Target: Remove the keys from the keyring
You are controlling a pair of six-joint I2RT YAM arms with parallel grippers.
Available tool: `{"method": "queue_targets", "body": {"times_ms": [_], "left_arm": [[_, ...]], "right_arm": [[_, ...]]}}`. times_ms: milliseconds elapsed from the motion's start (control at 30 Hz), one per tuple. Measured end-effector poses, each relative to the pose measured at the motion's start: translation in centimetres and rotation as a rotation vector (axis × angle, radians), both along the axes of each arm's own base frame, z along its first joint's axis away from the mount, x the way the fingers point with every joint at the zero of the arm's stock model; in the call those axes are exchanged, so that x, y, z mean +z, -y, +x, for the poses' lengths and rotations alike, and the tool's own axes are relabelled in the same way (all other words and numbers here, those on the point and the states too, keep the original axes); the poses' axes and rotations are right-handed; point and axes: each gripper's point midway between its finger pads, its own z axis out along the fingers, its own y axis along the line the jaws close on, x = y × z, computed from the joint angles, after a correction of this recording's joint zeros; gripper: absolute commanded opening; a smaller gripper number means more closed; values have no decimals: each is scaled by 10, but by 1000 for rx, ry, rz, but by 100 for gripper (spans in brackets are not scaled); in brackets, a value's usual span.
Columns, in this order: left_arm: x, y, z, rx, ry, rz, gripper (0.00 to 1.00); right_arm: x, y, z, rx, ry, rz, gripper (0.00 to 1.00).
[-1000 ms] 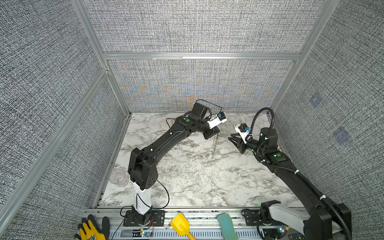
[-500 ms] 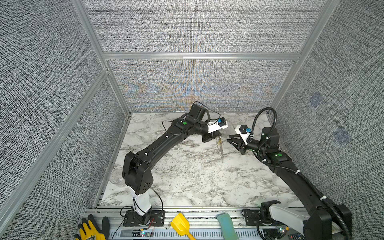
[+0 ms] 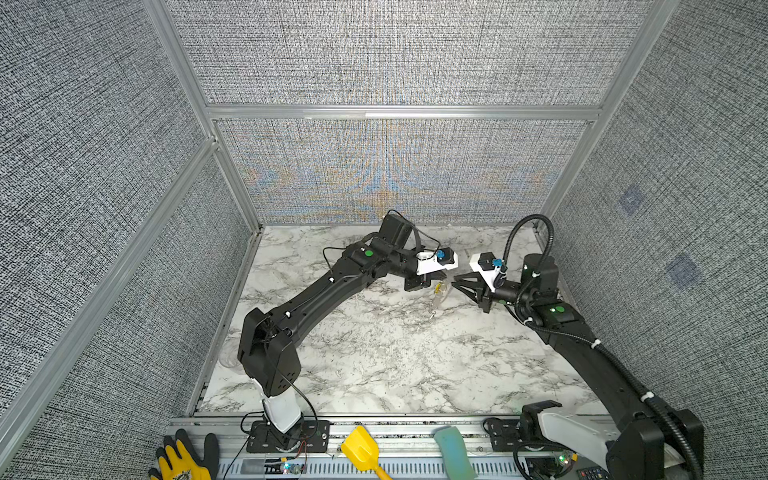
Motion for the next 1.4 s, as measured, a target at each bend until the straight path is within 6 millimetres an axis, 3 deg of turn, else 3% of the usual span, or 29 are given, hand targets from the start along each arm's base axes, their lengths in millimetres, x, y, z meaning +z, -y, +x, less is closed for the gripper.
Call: {"method": "queue_targets", "body": {"times_ms": [567,1133,1300,1400], "left_arm": [[1,2,-7,-30,25,-7,0],[2,3,-9,-43,20,-14,0],[0,3,-5,-1,-2,-23,31],[1,-1,-2,57,-15,-39,38]], "right_arm": [[-5,-10,-5,39,-4,-10,17],[-4,-13,-7,46,6,-16,0],[-5,-13,-6,43,8,-19,0],[-5,-13,-6,42,8,-18,0]]}}
